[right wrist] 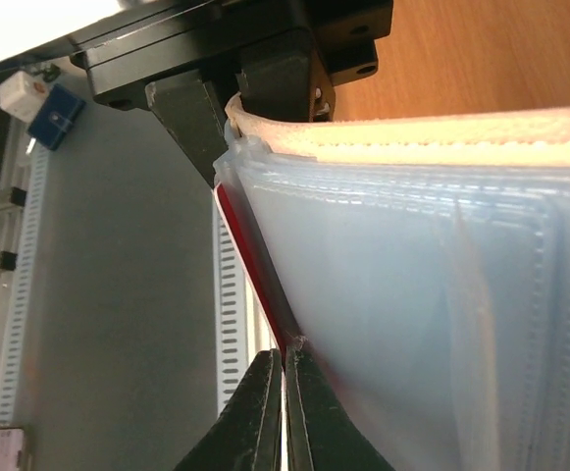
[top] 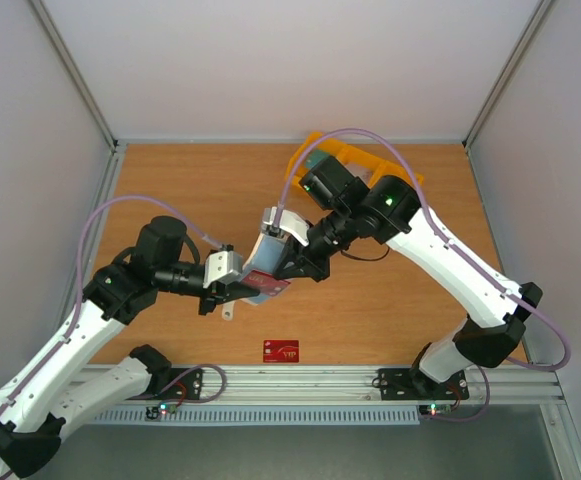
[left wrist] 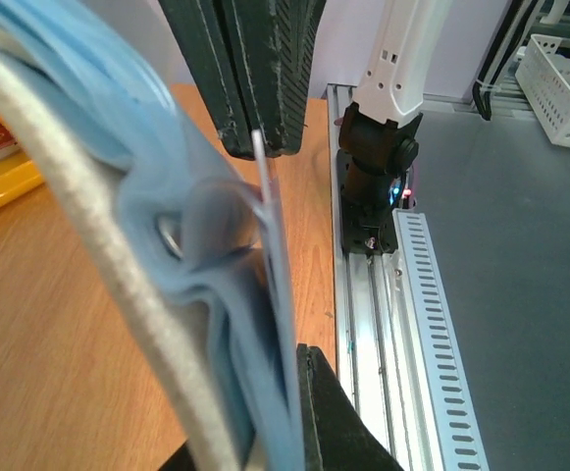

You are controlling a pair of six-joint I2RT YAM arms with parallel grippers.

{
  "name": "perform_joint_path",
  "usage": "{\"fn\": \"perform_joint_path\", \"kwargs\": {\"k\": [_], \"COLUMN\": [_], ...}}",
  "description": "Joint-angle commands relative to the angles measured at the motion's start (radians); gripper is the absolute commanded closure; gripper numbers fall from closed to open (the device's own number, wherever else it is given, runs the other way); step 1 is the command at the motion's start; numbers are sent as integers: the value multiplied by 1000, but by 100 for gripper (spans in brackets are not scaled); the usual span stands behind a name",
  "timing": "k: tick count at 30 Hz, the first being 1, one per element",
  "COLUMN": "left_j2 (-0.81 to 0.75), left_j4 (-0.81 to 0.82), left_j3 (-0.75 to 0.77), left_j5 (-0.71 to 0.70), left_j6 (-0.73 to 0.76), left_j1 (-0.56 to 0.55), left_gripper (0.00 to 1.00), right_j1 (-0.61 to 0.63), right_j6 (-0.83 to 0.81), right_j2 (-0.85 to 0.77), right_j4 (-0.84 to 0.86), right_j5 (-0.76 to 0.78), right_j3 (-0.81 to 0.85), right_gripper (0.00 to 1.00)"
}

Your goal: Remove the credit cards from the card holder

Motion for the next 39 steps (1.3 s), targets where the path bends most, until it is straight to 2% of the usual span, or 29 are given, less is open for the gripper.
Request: {"fn": "perform_joint_path", "kwargs": {"k": [1, 21, 24, 28, 34, 39], "left_j2": [-14, -5, -8, -15, -14, -13], "left_j4": [66, 159, 159, 132, 174, 167], "left_j3": [2, -11, -15, -13, -22, -18], "left_j5": [39, 9, 17, 18, 21, 30], "left_j6": [-14, -148, -150, -122, -134, -140], "left_j1": [-16, -20, -19, -20, -20, -20], "left_gripper": [100, 100, 100, 100, 100, 100], "right_j1": [36, 104, 112, 112, 112, 112], "right_j6": [6, 29, 39, 35, 49, 47], "right_j2": [-23, -17, -15, -13, -2, -17], "right_j4": [48, 154, 181, 190, 225, 271], "right_j5": [139, 169, 186, 201, 126, 35], "right_j3": [-27, -92, -101, -97, -118, -137], "right_gripper": [95, 94, 99, 99, 94, 99]}}
